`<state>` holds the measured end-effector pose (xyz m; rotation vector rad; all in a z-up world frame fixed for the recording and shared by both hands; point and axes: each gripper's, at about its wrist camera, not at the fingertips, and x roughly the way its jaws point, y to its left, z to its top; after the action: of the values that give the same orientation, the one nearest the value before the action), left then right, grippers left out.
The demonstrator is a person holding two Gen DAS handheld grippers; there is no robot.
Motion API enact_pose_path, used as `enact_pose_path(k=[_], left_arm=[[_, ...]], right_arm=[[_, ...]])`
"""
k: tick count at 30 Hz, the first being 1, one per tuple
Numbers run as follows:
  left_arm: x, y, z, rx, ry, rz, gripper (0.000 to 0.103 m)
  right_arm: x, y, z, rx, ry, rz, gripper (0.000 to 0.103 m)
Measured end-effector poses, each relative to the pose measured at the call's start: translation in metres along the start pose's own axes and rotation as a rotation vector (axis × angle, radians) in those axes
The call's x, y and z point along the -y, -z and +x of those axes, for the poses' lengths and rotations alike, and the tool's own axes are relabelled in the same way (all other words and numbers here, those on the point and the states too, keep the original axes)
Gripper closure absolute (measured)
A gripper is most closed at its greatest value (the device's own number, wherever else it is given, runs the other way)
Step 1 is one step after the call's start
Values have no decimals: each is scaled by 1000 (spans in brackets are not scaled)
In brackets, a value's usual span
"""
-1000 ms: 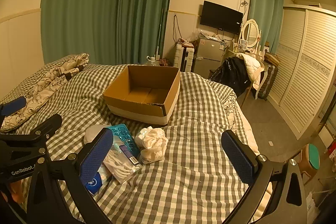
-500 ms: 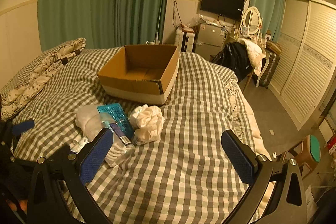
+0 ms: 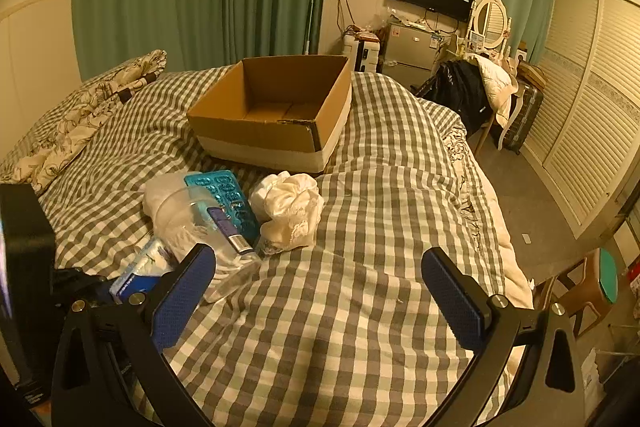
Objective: Organize objects
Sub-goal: 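Grasp the blue-and-white box with the left tool while the right tool grasps the floss jar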
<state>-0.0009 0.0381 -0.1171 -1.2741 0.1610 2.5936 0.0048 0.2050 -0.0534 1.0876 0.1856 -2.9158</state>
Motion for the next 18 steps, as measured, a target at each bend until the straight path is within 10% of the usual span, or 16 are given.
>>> enact_pose_path(k=[7, 18], left_arm=[[-33, -20, -52, 126, -98, -38, 83], [-66, -31, -30, 102, -156, -66, 83]], right_arm=[[-23, -5, 4, -3, -77, -51, 0], [-79, -7, 69, -132, -124, -199, 2]])
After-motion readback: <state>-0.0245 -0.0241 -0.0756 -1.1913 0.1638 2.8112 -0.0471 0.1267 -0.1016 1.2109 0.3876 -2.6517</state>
